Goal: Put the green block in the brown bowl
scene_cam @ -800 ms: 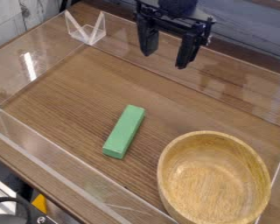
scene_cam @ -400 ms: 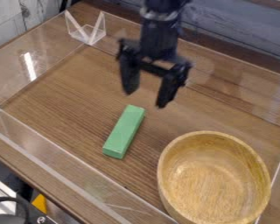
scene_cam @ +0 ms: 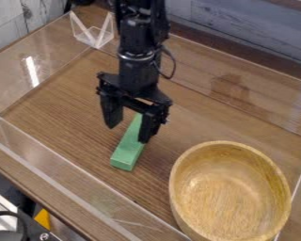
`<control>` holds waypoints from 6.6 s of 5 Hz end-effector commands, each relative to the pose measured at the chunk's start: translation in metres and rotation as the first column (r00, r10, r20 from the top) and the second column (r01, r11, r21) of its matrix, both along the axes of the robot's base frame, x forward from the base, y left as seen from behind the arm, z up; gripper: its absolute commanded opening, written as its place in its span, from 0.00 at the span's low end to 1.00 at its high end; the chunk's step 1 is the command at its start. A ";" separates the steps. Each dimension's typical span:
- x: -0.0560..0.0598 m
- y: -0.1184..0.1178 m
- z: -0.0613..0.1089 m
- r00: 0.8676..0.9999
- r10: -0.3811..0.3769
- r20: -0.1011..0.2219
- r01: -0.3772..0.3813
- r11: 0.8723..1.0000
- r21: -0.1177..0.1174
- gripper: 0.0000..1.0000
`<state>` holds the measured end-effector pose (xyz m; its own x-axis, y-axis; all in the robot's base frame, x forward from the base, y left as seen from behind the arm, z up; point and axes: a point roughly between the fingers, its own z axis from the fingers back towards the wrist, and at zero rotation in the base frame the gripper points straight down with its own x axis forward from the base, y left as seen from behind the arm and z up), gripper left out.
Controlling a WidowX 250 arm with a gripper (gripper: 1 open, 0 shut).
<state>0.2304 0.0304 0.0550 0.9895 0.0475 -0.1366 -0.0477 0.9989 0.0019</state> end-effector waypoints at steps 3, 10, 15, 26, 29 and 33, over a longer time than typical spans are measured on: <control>0.005 -0.003 -0.012 0.996 0.030 0.079 -0.032 0.999 0.024 1.00; 0.003 -0.021 -0.031 0.993 0.068 0.096 -0.070 0.997 0.020 0.00; -0.001 -0.033 -0.026 0.993 0.092 0.074 -0.093 0.996 -0.001 0.00; -0.024 -0.067 0.048 0.994 0.102 0.025 -0.100 0.991 -0.086 0.00; -0.035 -0.091 0.064 0.999 0.048 0.012 -0.046 0.993 -0.113 0.00; -0.050 -0.170 0.067 0.993 -0.114 0.009 0.114 0.983 -0.143 0.00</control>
<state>0.1731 -0.1376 0.1117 0.9803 -0.0938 -0.1738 0.0732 0.9899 -0.1212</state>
